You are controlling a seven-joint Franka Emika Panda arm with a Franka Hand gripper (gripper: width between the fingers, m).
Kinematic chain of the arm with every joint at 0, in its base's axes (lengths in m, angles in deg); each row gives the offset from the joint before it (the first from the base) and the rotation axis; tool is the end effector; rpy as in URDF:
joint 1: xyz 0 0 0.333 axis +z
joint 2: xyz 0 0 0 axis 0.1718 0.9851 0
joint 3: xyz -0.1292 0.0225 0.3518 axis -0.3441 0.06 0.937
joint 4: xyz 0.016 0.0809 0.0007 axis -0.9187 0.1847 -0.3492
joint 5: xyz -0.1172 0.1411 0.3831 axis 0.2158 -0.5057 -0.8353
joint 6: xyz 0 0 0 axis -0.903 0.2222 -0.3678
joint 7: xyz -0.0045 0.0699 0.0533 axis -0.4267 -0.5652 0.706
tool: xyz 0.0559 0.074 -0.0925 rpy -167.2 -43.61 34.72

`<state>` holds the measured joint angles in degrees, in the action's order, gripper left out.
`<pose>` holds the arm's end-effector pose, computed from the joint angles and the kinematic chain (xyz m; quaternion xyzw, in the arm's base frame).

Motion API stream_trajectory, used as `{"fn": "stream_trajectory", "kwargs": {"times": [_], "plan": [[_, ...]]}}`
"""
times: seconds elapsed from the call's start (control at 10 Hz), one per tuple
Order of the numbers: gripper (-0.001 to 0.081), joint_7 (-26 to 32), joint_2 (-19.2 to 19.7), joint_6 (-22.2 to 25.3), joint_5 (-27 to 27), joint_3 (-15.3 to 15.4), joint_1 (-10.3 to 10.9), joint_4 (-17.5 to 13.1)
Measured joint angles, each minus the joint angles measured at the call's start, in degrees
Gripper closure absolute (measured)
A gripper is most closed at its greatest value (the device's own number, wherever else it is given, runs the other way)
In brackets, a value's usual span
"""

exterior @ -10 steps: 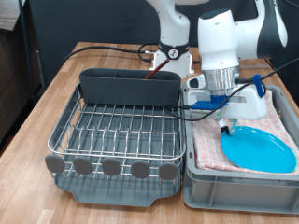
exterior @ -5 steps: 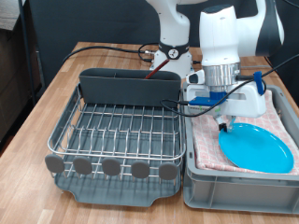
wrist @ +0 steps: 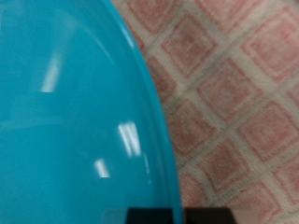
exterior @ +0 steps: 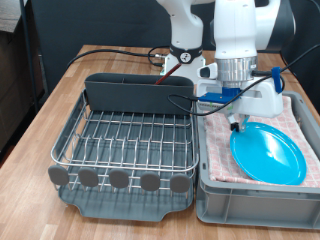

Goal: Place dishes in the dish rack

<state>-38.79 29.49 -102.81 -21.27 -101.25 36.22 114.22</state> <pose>0.5286 0.1074 0.2732 -0.7159 0.6773 -0.0803 0.1495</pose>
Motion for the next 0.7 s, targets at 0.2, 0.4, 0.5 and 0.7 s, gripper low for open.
{"fn": "stream_trajectory", "kwargs": {"times": [0.2, 0.4, 0.5, 0.7], "plan": [[0.0784, -7.4, -3.0, 4.1, 9.4, -3.2, 1.1, 0.3], [0.0787, -12.9, -6.3, 9.5, 16.6, -4.5, 1.1, 0.4], [0.0787, -14.9, -7.9, 12.3, 19.4, -4.8, 1.1, 0.4], [0.0787, -17.6, -11.1, 16.9, 23.5, -5.0, 0.9, 0.3]]}}
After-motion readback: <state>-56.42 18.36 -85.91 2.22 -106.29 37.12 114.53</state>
